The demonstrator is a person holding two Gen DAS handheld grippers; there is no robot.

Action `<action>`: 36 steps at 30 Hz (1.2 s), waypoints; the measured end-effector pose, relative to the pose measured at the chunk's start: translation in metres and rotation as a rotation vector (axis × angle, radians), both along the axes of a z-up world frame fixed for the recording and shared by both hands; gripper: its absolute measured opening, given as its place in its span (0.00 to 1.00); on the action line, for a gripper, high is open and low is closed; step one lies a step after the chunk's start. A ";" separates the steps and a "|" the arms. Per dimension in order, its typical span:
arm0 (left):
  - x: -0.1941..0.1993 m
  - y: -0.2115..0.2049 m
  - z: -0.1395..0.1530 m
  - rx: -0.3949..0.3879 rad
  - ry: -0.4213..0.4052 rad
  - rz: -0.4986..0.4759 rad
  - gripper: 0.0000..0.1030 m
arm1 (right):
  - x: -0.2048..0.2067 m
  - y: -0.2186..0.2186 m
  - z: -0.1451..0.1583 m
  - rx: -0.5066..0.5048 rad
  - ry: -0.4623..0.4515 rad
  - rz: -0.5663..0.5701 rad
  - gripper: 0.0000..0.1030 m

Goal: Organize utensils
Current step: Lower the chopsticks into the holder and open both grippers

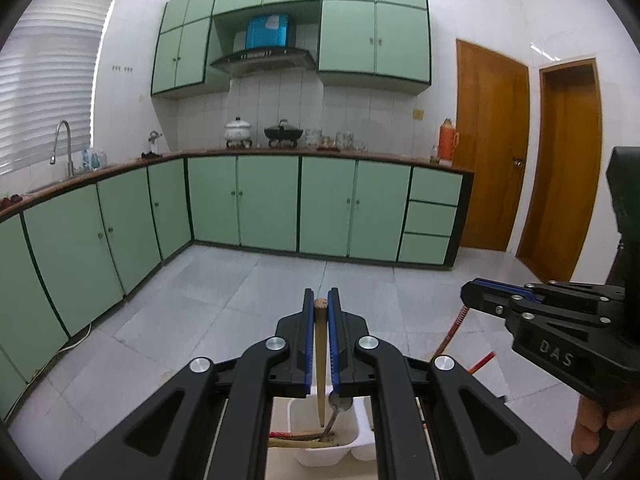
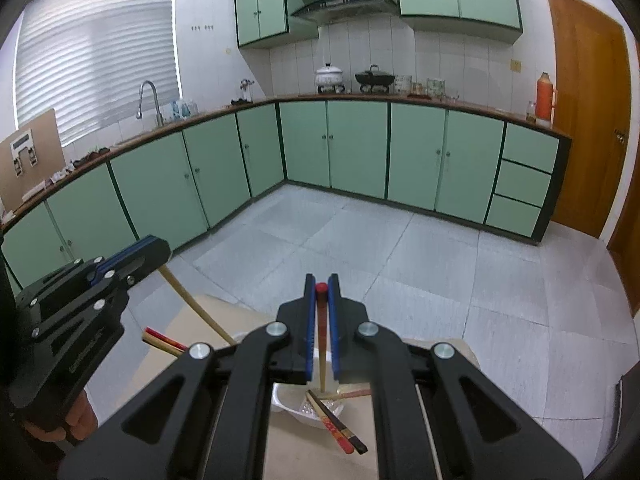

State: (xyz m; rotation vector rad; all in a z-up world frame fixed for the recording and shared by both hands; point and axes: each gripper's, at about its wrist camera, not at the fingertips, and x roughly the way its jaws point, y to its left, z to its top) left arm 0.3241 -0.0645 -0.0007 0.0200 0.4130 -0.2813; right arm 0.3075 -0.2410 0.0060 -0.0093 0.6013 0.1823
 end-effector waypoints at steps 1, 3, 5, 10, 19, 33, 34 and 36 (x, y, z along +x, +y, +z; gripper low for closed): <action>0.003 0.000 -0.003 0.002 0.006 0.002 0.06 | 0.002 0.001 -0.005 -0.008 0.009 -0.001 0.05; 0.008 0.000 -0.013 0.013 0.024 0.009 0.06 | 0.005 0.001 -0.015 -0.015 0.028 -0.003 0.05; 0.013 0.000 -0.023 0.022 0.047 0.016 0.06 | 0.006 0.001 -0.024 -0.012 0.046 -0.004 0.05; 0.024 0.004 -0.043 0.029 0.111 0.029 0.07 | 0.006 -0.001 -0.041 -0.012 0.082 -0.006 0.07; -0.002 0.020 -0.017 -0.009 0.043 0.053 0.36 | -0.026 -0.034 -0.017 0.056 -0.004 -0.084 0.39; -0.102 0.039 -0.002 -0.010 -0.036 0.080 0.86 | -0.129 -0.050 -0.003 -0.005 -0.114 -0.194 0.93; -0.108 0.040 -0.002 -0.010 -0.036 0.083 0.87 | -0.135 -0.048 -0.004 -0.011 -0.114 -0.191 0.93; -0.121 0.043 -0.003 -0.014 -0.037 0.084 0.89 | -0.147 -0.045 -0.006 -0.011 -0.099 -0.171 0.93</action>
